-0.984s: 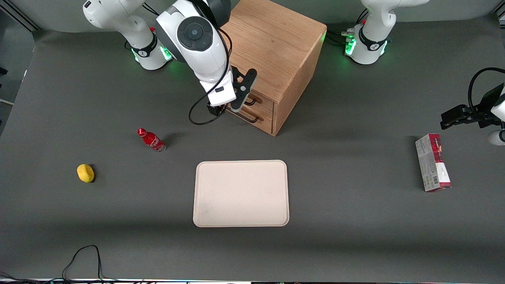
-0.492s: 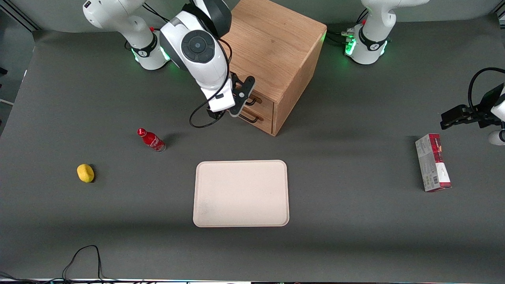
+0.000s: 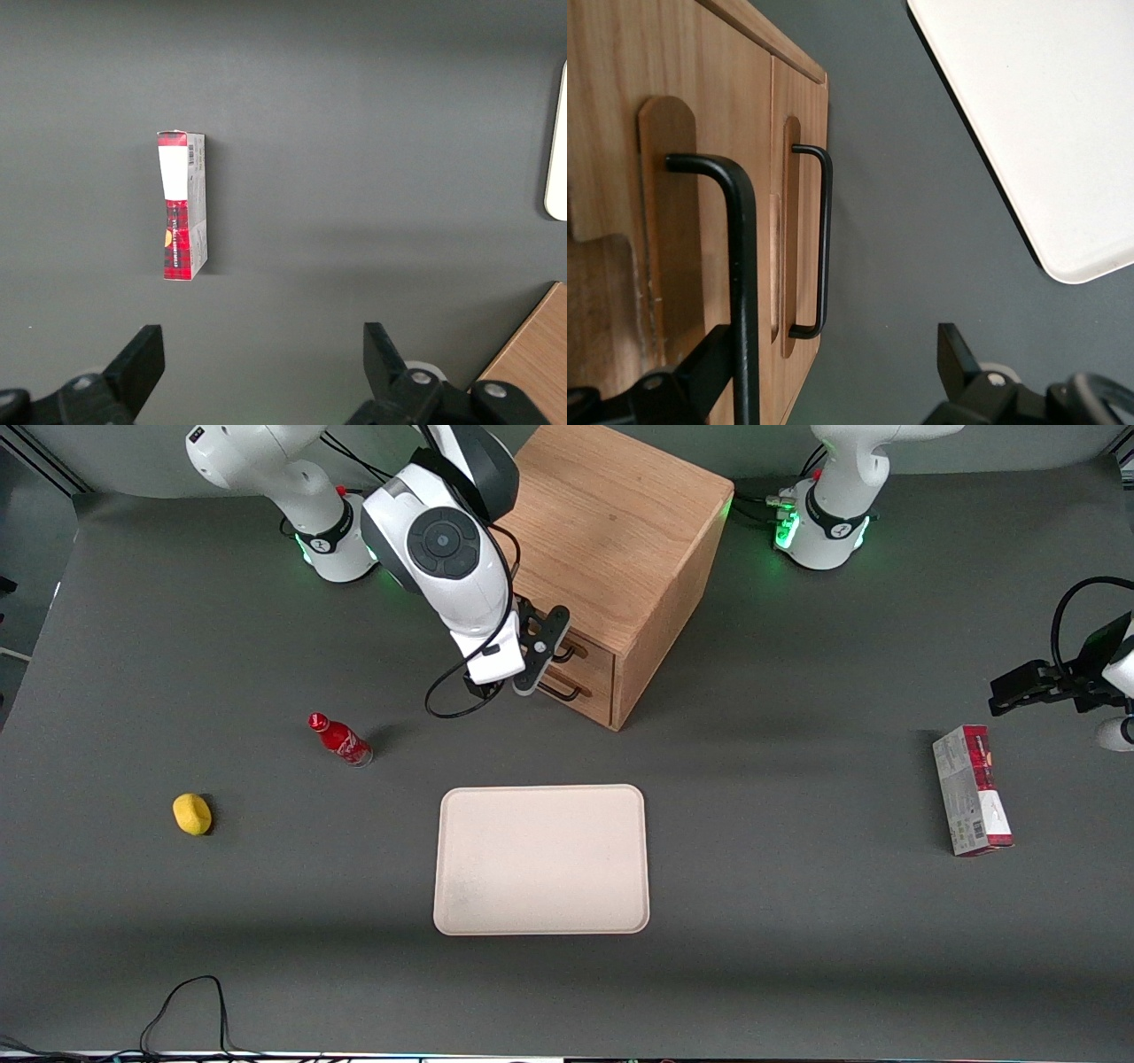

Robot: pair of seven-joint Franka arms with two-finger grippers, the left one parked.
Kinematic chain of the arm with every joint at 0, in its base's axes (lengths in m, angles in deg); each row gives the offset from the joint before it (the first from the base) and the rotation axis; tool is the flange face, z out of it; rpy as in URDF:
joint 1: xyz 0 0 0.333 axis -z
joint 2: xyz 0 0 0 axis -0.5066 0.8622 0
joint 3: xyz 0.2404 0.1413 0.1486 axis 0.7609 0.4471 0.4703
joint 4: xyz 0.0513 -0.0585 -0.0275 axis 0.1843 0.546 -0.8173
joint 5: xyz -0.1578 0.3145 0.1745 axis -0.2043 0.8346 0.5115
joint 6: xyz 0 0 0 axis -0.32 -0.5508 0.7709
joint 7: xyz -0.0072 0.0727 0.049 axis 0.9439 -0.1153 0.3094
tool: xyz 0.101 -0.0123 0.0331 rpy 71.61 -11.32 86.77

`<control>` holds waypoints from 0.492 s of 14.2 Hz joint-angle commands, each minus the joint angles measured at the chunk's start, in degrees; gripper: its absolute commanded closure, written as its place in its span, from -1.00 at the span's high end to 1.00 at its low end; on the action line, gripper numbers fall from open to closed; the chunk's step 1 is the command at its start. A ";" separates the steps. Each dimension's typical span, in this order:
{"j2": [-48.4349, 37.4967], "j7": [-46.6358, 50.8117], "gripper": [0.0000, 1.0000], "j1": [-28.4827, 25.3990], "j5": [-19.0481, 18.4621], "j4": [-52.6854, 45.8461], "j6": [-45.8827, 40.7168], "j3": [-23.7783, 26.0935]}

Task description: Open upper drawer

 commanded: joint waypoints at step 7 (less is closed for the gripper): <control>1.70 -1.93 1.00 0.26 0.79 0.50 2.23 -0.38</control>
